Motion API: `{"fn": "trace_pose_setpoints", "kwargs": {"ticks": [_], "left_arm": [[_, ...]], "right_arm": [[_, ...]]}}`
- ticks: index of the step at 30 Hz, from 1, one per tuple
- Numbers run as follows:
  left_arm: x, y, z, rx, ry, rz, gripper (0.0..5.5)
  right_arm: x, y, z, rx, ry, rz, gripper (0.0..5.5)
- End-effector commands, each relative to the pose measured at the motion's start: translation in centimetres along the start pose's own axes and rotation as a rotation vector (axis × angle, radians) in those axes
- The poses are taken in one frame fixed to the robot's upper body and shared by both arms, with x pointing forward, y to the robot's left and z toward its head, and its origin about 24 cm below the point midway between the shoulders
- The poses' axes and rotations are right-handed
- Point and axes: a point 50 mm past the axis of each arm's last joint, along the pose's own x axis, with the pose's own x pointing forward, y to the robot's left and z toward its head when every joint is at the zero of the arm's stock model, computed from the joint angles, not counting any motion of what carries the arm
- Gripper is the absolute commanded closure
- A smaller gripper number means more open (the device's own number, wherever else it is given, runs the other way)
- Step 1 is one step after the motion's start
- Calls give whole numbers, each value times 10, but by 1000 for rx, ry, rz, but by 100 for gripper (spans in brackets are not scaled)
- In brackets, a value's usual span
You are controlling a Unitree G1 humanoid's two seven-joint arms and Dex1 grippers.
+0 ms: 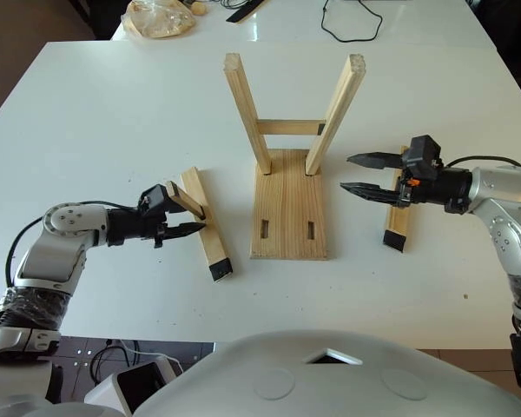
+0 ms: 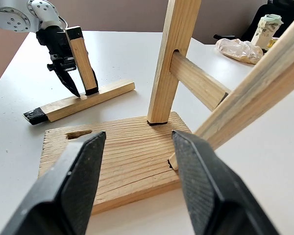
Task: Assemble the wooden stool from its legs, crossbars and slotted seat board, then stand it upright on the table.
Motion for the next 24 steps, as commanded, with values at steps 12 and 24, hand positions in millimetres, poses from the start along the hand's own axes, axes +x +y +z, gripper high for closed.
{"fn": "trace_pose_setpoints", "kwargs": {"ticks": [12, 24], "left_arm": [[-43, -2, 48, -55, -320, 121, 213], [-55, -19, 104, 46, -597, 128, 213]], "right_arm": [[-7, -3, 7, -41, 1, -17, 302], [-6, -3, 4, -69, 22, -16, 302]]}}
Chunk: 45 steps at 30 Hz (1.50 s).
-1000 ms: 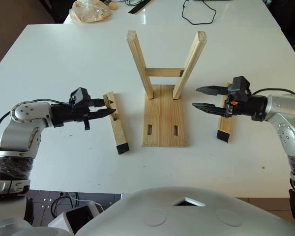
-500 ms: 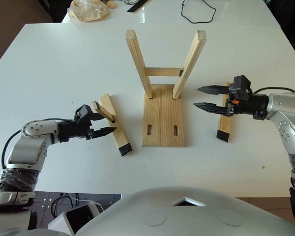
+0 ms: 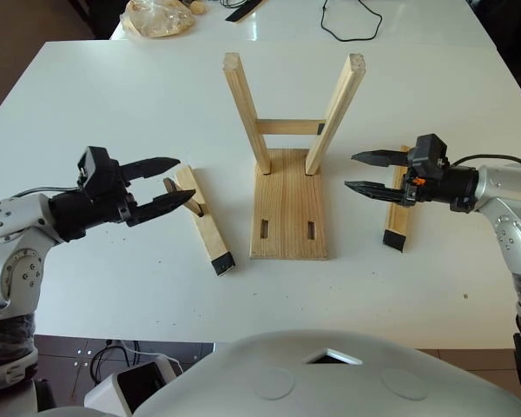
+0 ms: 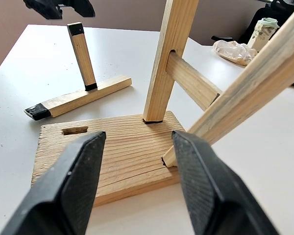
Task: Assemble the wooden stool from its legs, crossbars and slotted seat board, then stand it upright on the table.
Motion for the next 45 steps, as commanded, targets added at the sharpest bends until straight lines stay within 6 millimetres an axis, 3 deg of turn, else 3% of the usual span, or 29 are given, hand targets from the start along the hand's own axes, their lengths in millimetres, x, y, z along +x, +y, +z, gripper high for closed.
{"fn": "trace_pose_setpoints", "kwargs": {"ticks": [1, 11, 26, 29, 32, 34, 38, 43, 45], "left_arm": [[13, 5, 16, 28, -94, 50, 213], [33, 18, 11, -5, -143, 141, 213], [36, 16, 19, -12, -159, 119, 213], [43, 9, -18, -129, -118, 105, 213], [51, -1, -78, -266, -15, 132, 213], [54, -5, -93, -291, -1, 154, 213], [47, 5, -61, -218, -102, 175, 213], [30, 13, 20, 11, -198, 144, 213], [28, 6, 40, 75, -206, 105, 213]], "right_arm": [[0, -1, 1, -27, 14, -8, 302], [2, -2, 3, -44, 3, -9, 302], [5, -4, 11, -50, -48, -16, 302], [8, -4, 8, -51, -41, -13, 302], [12, -5, 4, -45, -30, -4, 302], [13, -5, 3, -50, -21, 10, 302], [10, -7, 6, -56, -18, 18, 302], [6, -4, 5, -54, -16, 8, 302], [5, -3, 5, -48, -22, -2, 302]]}}
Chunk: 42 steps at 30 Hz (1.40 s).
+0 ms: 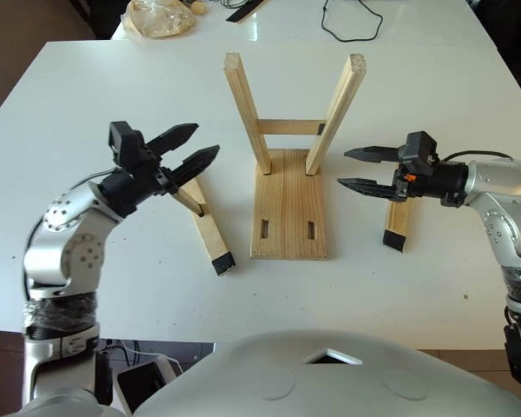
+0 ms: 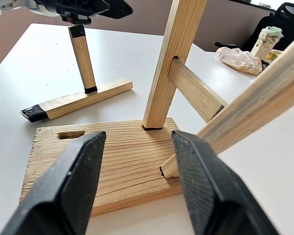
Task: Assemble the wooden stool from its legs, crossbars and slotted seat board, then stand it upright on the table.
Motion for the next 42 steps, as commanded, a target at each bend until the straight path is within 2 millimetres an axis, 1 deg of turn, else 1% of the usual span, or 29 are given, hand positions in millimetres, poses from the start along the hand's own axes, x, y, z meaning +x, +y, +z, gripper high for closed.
{"fn": "trace_pose_setpoints", "kwargs": {"ticks": [1, 2, 3, 5, 6, 8, 11, 13, 16, 18, 23, 26, 29, 32, 35, 37, 38, 39, 41, 42], "left_arm": [[6, -20, 46, 148, -25, -118, 213], [10, -31, 45, 153, -11, -169, 213], [14, -45, 41, 153, 17, -223, 213], [17, -67, 18, 140, 119, -299, 213], [17, -74, 6, 131, 171, -318, 213], [11, -77, -24, 88, 293, -270, 213], [-2, -76, -56, 35, 415, -178, 213], [-7, -82, -72, 21, 473, -180, 213], [-13, -97, -91, 46, 546, -270, 213], [-22, -96, -99, 88, 612, -314, 213], [-43, -61, -97, 183, 741, -270, 213], [-57, -49, -97, 203, 804, -259, 213], [-66, -39, -87, 232, 838, -252, 213], [-72, -30, -73, 248, 831, -231, 213], [-75, -17, -59, 268, 811, -141, 213], [-74, -7, -53, 265, 779, 29, 213], [-72, -8, -52, 258, 768, 79, 213], [-69, -12, -52, 231, 754, 108, 213], [-60, -25, -57, 176, 746, 127, 213], [-57, -32, -60, 114, 743, 157, 213]], "right_arm": [[-6, 0, 4, -13, -6, -29, 302], [-6, 1, 4, -11, -8, -35, 302], [-6, 1, 4, -10, -9, -38, 302], [-5, 2, 2, -8, -8, -40, 302], [-4, 2, 2, -8, -8, -40, 302], [-3, 4, 1, -7, -9, -43, 302], [-3, 4, 0, -2, -13, -65, 302], [-4, 6, -2, 3, -13, -72, 302], [-2, 6, -2, -1, -15, -85, 302], [1, 4, -2, -8, -23, -109, 302], [1, 6, -1, -1, -45, -151, 302], [1, 6, -1, -2, -49, -164, 302], [0, 5, -1, -2, -47, -184, 302], [-2, 7, -2, -2, -44, -194, 302], [-3, 9, -3, -1, -40, -205, 302], [-4, 10, -3, -2, -38, -214, 302], [-6, 11, -3, 0, -37, -222, 302], [-8, 13, -4, 2, -34, -232, 302], [-12, 16, -6, 9, -28, -254, 302], [-13, 17, -7, 12, -24, -260, 302]]}}
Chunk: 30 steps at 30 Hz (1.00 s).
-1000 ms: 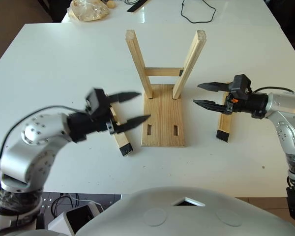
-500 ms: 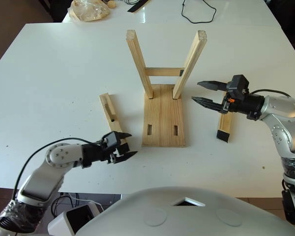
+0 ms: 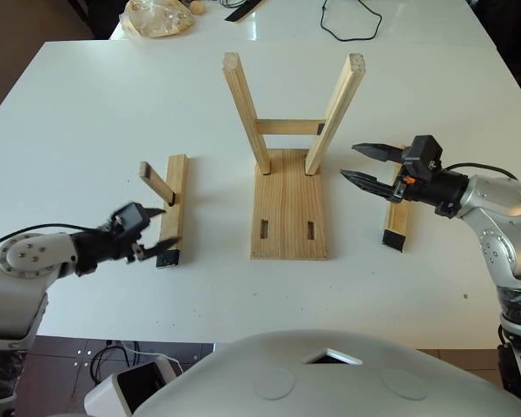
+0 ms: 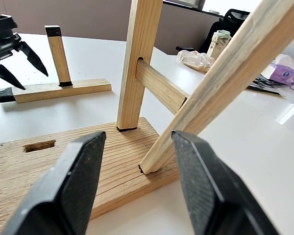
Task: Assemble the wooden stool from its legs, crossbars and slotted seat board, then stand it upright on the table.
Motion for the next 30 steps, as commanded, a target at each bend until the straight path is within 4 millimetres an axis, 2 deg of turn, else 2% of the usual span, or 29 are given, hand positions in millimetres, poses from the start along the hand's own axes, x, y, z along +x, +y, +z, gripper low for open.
{"fn": "trace_pose_setpoints", "kwargs": {"ticks": [1, 4, 6, 9, 13, 17, 20, 25, 28, 30], "left_arm": [[16, -29, 9, -203, -11, 39, 213], [25, -43, 1, -443, 28, 246, 213], [25, -52, -1, -519, 55, 343, 213], [22, -65, 9, -594, 12, 436, 213], [10, -76, 10, -619, 25, 563, 213], [3, -63, 6, -566, 27, 695, 213], [7, -57, -4, -552, 75, 697, 213], [25, -66, -10, -566, 95, 592, 213], [27, -65, -10, -585, 67, 588, 213], [26, -63, -11, -596, 57, 597, 188]], "right_arm": [[-8, 4, -1, -5, 9, -43, 302], [-7, 8, -2, 0, 7, -57, 302], [-6, 11, -3, 5, 4, -60, 302], [-6, 13, -4, 8, 8, -60, 302], [-8, 13, -4, 10, 13, -62, 302], [-9, 14, -5, 10, 20, -60, 302], [-8, 13, -5, 9, 18, -63, 302], [-5, 14, -6, 6, 15, -52, 302], [-5, 13, -5, 2, 16, -47, 302], [-6, 13, -5, 0, 17, -47, 302]]}}
